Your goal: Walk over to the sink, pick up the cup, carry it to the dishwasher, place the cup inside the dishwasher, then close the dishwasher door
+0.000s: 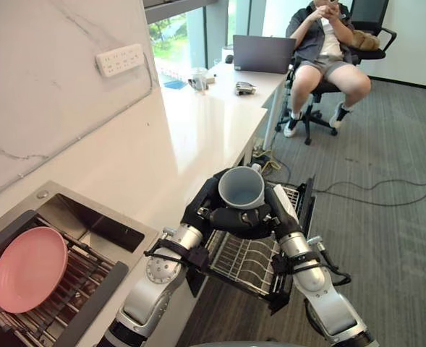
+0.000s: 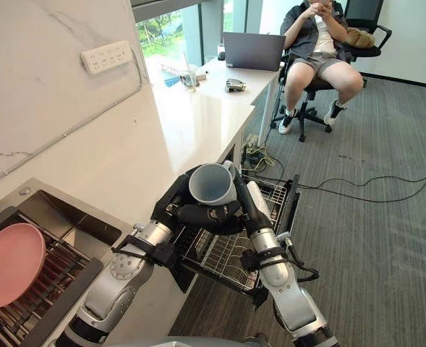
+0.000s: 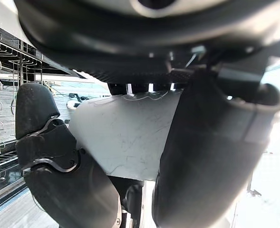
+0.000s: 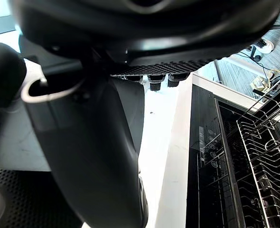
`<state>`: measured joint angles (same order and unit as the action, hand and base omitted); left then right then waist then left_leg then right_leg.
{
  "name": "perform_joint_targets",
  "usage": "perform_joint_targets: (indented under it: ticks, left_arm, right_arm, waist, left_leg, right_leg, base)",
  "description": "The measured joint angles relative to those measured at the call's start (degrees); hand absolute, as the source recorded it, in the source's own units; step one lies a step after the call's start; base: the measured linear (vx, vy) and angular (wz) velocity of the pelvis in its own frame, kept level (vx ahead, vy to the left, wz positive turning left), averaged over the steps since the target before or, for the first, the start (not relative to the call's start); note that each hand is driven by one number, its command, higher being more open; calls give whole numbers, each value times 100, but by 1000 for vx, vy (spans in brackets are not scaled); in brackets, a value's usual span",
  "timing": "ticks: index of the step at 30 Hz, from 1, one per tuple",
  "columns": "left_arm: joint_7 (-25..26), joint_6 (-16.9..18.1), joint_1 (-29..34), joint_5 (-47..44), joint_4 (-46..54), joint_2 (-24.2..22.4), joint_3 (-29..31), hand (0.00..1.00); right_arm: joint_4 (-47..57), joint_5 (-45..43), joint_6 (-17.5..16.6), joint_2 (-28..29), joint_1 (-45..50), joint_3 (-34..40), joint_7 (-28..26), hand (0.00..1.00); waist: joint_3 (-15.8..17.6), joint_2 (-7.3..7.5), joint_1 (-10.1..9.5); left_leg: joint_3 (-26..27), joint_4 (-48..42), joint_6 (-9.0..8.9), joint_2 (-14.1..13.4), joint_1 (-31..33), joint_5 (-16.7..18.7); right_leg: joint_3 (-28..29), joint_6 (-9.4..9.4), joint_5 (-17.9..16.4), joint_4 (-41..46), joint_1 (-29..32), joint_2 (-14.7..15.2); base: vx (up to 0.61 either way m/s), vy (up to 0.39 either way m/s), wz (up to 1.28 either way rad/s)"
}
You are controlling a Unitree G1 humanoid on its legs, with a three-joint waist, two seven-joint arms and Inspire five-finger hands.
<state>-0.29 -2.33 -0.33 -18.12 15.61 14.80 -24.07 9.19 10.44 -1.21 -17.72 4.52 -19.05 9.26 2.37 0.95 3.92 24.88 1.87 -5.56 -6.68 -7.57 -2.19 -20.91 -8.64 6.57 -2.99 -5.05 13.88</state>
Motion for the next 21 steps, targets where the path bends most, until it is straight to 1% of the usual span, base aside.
perform_joint_targets:
  ticks: [3,6,10,16,21]
  left_arm:
    - [10,5,3,-4,31,-1,0,0]
    - [13,13,11,-25,35,-2,2,0]
    - [22,34,52,-28,44,-1,19,0]
    - [67,54,160,-24,44,0,134,0]
    - [160,139,174,8,43,-2,127,0]
  right_arm:
    - [-6,-27,-74,0,0,-15,54,100]
    - [-14,-253,-186,0,0,-50,19,100]
    - [-14,-708,-367,-5,-3,-44,-264,100]
    - [-15,-1455,-436,-94,-64,-97,-814,100]
    - [-39,-1584,-460,-204,-188,-175,-819,100]
  waist:
    - [-7,1,-1]
    - [-44,-1,-1]
    - [-107,-2,-7]
    - [-117,0,-23]
    - [-117,0,-116]
  left_leg:
    - [-9,3,-1,0,0,-5]
    - [-11,9,-2,-1,1,-7]
    - [-15,17,-4,-3,2,-7]
    - [-46,17,-6,-7,8,-9]
    - [-60,23,-9,-10,12,-10]
  right_leg:
    - [-6,1,-1,0,-3,-1]
    - [-7,2,-1,-8,-3,-5]
    - [-12,2,-1,-22,-6,-13]
    - [-47,2,-1,-37,-26,-17]
    - [-67,2,-1,-55,-25,-23]
  base:
    - [0,0,0]
    - [0,0,0]
    - [0,0,0]
    - [0,0,0]
    - [0,0,0]
